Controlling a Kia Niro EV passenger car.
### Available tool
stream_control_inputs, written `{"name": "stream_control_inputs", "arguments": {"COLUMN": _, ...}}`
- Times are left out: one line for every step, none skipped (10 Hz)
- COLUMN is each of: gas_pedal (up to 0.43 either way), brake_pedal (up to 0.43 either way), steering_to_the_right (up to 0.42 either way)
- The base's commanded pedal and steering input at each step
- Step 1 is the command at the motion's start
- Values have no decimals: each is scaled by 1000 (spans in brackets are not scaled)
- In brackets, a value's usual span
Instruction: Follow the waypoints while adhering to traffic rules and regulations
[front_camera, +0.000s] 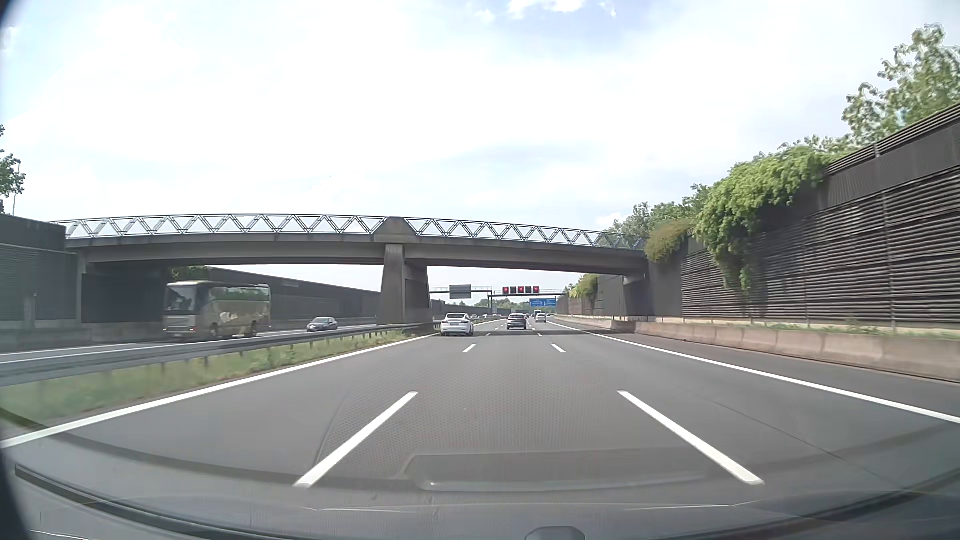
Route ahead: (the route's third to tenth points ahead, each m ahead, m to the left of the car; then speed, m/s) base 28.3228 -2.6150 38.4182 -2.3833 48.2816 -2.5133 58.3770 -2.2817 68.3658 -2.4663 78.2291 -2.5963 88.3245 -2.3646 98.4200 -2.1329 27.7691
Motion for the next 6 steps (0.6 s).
{"name": "stream_control_inputs", "arguments": {"gas_pedal": 287, "brake_pedal": 0, "steering_to_the_right": 1}}
{"name": "stream_control_inputs", "arguments": {"gas_pedal": 287, "brake_pedal": 0, "steering_to_the_right": 1}}
{"name": "stream_control_inputs", "arguments": {"gas_pedal": 287, "brake_pedal": 0, "steering_to_the_right": 1}}
{"name": "stream_control_inputs", "arguments": {"gas_pedal": 287, "brake_pedal": 0, "steering_to_the_right": 1}}
{"name": "stream_control_inputs", "arguments": {"gas_pedal": 287, "brake_pedal": 0, "steering_to_the_right": 1}}
{"name": "stream_control_inputs", "arguments": {"gas_pedal": 287, "brake_pedal": 0, "steering_to_the_right": 1}}
